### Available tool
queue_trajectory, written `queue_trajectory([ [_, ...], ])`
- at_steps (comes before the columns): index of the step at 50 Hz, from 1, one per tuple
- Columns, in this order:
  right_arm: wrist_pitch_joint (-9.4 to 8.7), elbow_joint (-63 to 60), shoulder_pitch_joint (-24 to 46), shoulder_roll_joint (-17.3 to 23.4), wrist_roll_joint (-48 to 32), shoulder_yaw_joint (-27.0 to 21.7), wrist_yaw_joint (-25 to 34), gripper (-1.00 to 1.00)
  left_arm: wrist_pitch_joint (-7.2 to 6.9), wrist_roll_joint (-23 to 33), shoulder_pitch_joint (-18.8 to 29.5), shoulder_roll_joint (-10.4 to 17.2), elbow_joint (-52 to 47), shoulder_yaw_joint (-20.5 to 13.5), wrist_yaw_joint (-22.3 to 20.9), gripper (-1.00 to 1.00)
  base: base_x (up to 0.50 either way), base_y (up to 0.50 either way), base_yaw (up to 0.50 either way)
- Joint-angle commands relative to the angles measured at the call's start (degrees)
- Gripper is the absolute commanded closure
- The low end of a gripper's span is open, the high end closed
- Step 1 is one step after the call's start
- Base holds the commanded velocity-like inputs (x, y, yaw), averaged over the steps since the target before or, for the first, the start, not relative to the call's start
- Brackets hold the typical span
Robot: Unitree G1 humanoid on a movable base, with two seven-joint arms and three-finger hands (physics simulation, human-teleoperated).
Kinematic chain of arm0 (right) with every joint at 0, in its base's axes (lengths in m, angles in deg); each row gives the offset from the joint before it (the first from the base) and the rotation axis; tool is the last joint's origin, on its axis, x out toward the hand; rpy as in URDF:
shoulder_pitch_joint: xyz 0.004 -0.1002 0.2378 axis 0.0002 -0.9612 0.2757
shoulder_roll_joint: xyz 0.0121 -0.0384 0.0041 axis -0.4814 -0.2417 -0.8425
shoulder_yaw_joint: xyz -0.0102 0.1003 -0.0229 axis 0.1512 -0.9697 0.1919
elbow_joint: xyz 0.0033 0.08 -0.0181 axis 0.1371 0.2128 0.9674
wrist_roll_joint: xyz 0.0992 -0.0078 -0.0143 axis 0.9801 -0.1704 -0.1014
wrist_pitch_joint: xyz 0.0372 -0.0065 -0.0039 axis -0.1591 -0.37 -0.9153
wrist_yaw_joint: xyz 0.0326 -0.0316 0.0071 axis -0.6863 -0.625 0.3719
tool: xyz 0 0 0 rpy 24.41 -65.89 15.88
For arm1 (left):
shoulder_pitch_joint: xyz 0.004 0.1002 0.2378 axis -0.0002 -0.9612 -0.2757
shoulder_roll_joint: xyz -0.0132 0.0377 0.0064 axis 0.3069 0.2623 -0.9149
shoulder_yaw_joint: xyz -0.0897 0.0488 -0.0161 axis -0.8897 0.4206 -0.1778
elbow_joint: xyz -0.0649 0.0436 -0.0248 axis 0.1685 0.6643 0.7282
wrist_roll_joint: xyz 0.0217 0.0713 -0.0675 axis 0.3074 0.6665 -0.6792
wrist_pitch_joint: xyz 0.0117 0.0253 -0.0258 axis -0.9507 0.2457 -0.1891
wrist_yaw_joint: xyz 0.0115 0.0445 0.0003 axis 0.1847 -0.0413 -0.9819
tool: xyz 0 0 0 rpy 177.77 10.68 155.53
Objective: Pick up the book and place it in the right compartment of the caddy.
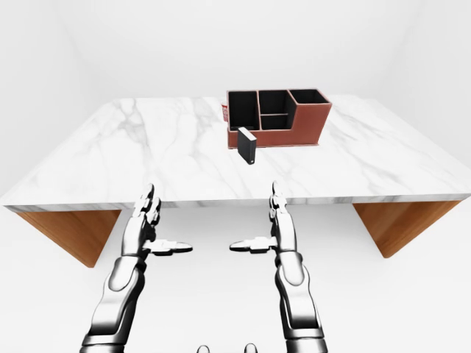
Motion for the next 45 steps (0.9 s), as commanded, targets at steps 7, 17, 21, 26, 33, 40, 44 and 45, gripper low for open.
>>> queue_trajectory([
  [7,-0.17,-1.7,-1.3,0.2,0.0,-0.2,2.5,-1.00,2.57,-0.2,-0.2,0.6,0.9,-1.1,-2.3,-1.00,0.00,0.00,0.00],
  [17,-0.94,-2.1,-1.4,0.2,0.3,0.1,2.9,-1.00,1.74,0.0,-0.5,0.5,-0.4,-1.0,-2.3,-1.00,0.00,-0.08,0.00],
  [21,-1.32,-2.3,-1.4,0.1,0.4,0.1,2.9,-1.00,2.39,0.0,-0.3,0.5,0.4,-1.0,-2.3,-1.00,0.00,-0.23,0.00],
  [26,-0.95,-1.7,-1.3,0.1,0.6,0.1,3.1,-1.00,2.15,0.1,-0.4,0.6,0.3,-1.0,-2.2,-1.00,0.00,-0.27,0.00],
  [33,-1.26,-1.7,-1.2,0.1,0.5,0.1,3.0,-1.00,2.39,0.2,-0.3,0.5,0.8,-1.0,-2.0,-1.00,0.00,-0.29,0.00],
  [40,-1.16,-1.5,-1.2,0.1,0.6,0.1,3.1,-1.00,2.47,0.3,-0.1,0.5,1.1,-0.9,-1.9,-1.00,0.00,-0.29,0.00],
  [44,-1.35,-1.7,-1.3,0.1,0.7,0.2,3.1,-1.00,2.28,0.3,-0.1,0.5,0.9,-0.9,-1.9,-1.00,0.00,-0.29,0.00],
  [45,-1.38,-1.7,-1.3,0.1,0.7,0.2,3.1,-1.00,2.13,0.3,-0.3,0.5,0.6,-0.9,-1.9,-1.00,0.00,-0.29,0.00],
])
